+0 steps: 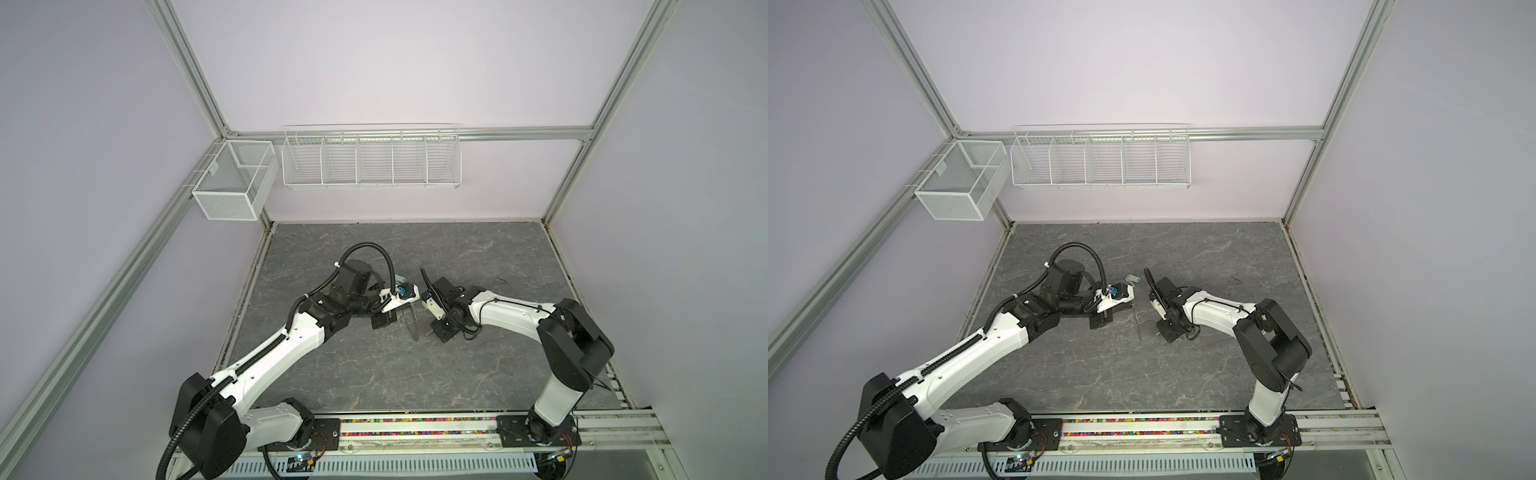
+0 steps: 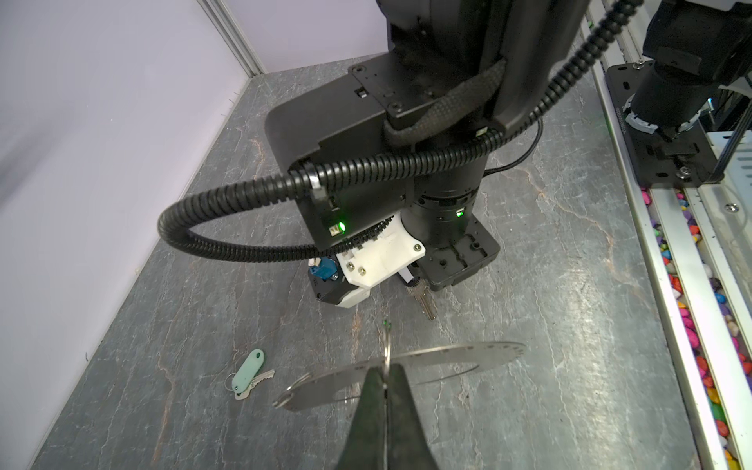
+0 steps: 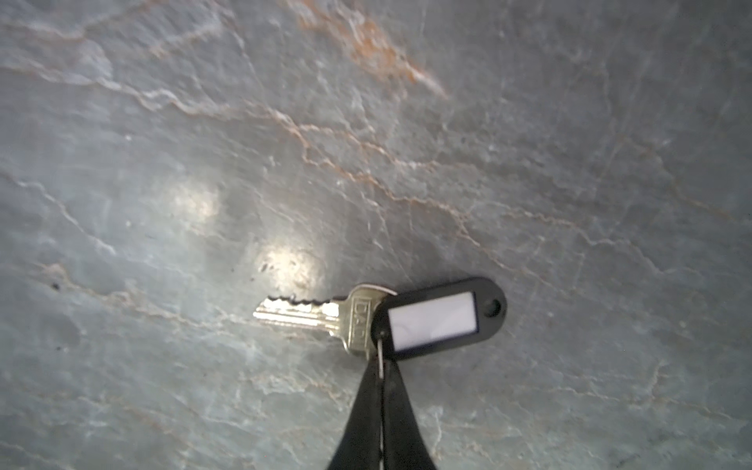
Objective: Attach keys to a key ring
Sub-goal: Move the key to the center of the table, then pick up the key from the center of the table.
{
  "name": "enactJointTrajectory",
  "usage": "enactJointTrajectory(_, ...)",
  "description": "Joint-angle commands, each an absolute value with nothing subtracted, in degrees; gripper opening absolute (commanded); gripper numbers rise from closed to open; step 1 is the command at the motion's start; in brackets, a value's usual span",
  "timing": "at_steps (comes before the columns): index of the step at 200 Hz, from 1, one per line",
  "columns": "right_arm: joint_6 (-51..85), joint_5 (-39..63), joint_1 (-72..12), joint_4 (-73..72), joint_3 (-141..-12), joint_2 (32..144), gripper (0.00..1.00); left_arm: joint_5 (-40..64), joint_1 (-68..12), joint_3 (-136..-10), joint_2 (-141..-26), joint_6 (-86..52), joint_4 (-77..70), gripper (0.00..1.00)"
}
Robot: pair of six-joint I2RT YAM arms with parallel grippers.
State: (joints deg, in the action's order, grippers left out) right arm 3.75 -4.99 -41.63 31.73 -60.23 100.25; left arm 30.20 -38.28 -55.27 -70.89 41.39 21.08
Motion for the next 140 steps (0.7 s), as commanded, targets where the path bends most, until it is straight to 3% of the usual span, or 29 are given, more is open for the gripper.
enactJointTrajectory(1,7.1,-7.8,-42.7,28.2,-57.8,99.3,0.07,30.5,-38.1,-54.8,-69.7,43.5,21.3,0.00)
enactJointTrajectory(36,9.5,-8.7,-42.9,23.4,-53.7,97.4,0.24,30.5,-38.1,-54.5,-69.2,43.8,21.4,0.00)
enactJointTrajectory(66,10.4,-8.4,-43.3,17.1,-47.5,92.9,0.32,30.2,-38.1,-54.4,-68.7,43.9,21.3,0.00)
enactJointTrajectory(140,9.5,-10.4,-43.5,9.7,-40.9,89.9,0.29,30.3,-38.2,-54.0,-68.9,44.1,20.5,0.00)
